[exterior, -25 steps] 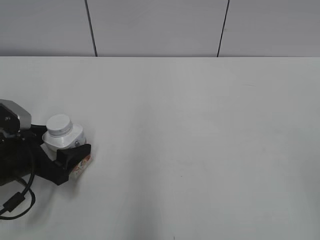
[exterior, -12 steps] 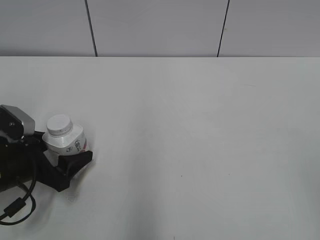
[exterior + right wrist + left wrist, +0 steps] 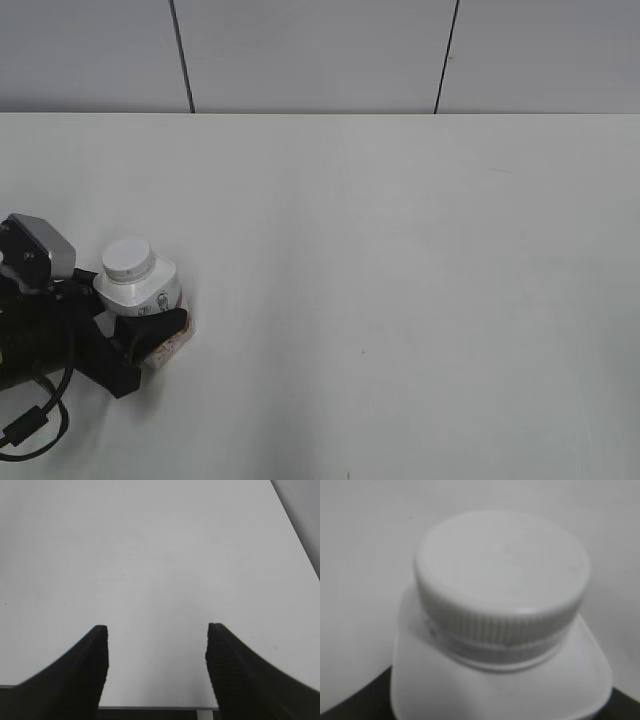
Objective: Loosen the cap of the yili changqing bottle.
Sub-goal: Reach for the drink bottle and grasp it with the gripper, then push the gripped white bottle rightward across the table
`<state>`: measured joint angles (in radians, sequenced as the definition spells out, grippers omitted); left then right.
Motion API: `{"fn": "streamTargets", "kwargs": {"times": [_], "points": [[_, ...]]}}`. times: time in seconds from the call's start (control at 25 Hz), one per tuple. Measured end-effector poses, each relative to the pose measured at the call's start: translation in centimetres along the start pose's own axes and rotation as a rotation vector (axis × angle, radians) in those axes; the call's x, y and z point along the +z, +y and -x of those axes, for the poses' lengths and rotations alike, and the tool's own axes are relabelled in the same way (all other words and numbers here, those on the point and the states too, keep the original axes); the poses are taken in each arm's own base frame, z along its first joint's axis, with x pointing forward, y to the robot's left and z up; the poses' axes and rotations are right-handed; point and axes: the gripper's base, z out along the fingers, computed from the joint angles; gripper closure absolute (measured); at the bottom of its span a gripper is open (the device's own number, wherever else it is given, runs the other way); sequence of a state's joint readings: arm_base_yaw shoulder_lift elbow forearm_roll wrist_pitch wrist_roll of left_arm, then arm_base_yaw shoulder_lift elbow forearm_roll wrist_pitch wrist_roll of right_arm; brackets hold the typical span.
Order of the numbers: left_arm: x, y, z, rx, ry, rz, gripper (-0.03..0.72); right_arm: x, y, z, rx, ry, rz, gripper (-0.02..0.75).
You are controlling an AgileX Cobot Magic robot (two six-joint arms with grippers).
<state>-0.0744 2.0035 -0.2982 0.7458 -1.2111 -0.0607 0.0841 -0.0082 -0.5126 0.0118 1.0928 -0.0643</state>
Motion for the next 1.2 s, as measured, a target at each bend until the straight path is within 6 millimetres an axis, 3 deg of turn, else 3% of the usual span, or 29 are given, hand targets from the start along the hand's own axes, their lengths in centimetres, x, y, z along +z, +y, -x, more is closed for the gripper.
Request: {"fn": "streamTargets", "kwargs": {"times": [0.32,0.6,0.92,1.2], "points": [[0.4,-1.1,0.1,0.1,0.017,-0.183,0.234,0.6,0.1,0.6,-0.075,0.045,0.021,0.247],[2.7,-0.6,2.1,0.224,-0.047,-0.27,0.235,2.0,0.3,4.6,-0.144,0.161,0.093,0.247],[5.5,-2.2,3.1,0.288,0.032,-0.379,0.237,6.1,0.5,10.4,-0.229,0.324,0.191,0.247],[6.4,-2.7,3.2,0.288,0.107,-0.429,0.237,11.0,1.9,13.8,-0.37,0.46,0.34,0.247]]}}
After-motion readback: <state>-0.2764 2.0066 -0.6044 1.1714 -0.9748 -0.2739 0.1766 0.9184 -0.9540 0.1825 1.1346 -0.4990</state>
